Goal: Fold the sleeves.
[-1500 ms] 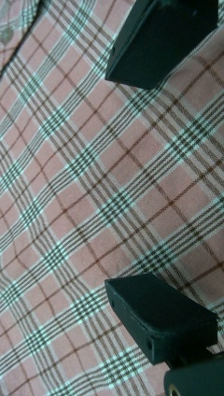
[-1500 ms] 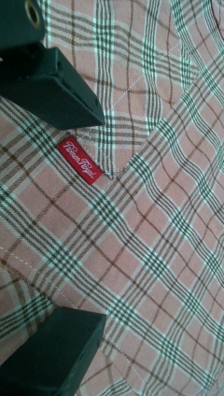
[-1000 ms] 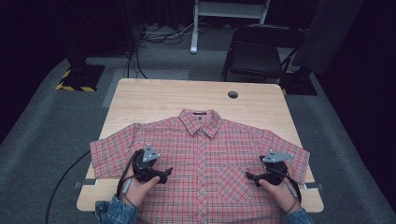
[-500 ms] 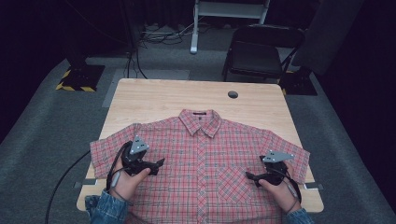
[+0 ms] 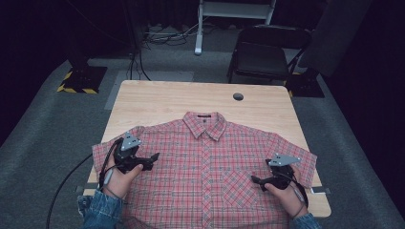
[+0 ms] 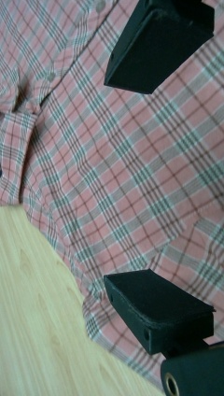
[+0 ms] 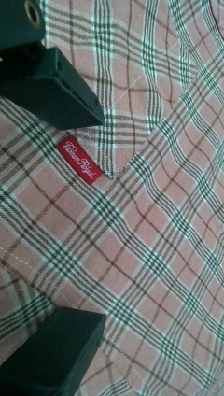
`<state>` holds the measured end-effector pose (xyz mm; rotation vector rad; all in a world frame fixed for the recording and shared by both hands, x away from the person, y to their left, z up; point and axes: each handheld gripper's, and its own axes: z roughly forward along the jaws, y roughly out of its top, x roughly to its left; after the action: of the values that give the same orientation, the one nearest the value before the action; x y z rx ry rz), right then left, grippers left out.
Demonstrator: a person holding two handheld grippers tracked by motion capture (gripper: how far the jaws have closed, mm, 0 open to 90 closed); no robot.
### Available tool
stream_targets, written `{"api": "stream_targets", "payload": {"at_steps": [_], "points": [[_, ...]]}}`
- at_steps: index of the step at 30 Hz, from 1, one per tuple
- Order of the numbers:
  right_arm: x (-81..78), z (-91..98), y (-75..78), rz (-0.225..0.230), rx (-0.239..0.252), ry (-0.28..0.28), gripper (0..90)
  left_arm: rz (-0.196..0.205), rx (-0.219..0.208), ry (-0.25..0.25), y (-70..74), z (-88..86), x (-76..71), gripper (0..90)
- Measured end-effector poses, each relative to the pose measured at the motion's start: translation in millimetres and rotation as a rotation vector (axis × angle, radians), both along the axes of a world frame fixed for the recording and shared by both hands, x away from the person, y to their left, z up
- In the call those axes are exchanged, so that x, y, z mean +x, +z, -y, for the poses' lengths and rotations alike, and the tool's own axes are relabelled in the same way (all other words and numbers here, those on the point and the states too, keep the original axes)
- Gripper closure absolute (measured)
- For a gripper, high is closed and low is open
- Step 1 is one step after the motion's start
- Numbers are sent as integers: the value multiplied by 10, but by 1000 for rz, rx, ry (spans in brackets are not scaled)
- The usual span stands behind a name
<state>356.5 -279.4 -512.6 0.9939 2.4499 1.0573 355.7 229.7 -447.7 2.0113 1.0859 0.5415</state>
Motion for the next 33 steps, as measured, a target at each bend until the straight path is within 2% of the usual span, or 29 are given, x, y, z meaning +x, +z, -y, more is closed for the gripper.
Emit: {"api": "stream_targets", "payload": {"at_steps": [7, 14, 17, 22, 25, 27, 31, 33], "points": [[0, 0, 0, 0, 0, 0, 57, 37, 19, 15, -27, -108, 49, 64], [0, 0, 0, 0, 0, 0, 57, 30, 38, 24, 3, -264, 94, 63], [0, 0, 0, 0, 0, 0, 57, 33, 26, 36, 14, -316, 104, 71], [-1, -3, 0, 0, 0, -3, 57, 56, 44, 70, 23, -458, 146, 102], [-1, -4, 0, 0, 0, -3, 57, 66, 15, 81, 23, -559, 172, 104], [-1, -4, 0, 0, 0, -3, 57, 83, 24, 83, 38, -626, 183, 113], [-1, -3, 0, 0, 0, -3, 57, 67, 46, 102, 102, -732, 286, 150], [0, -3, 0, -1, 0, -3, 57, 67, 50, 94, 128, -746, 338, 150]]}}
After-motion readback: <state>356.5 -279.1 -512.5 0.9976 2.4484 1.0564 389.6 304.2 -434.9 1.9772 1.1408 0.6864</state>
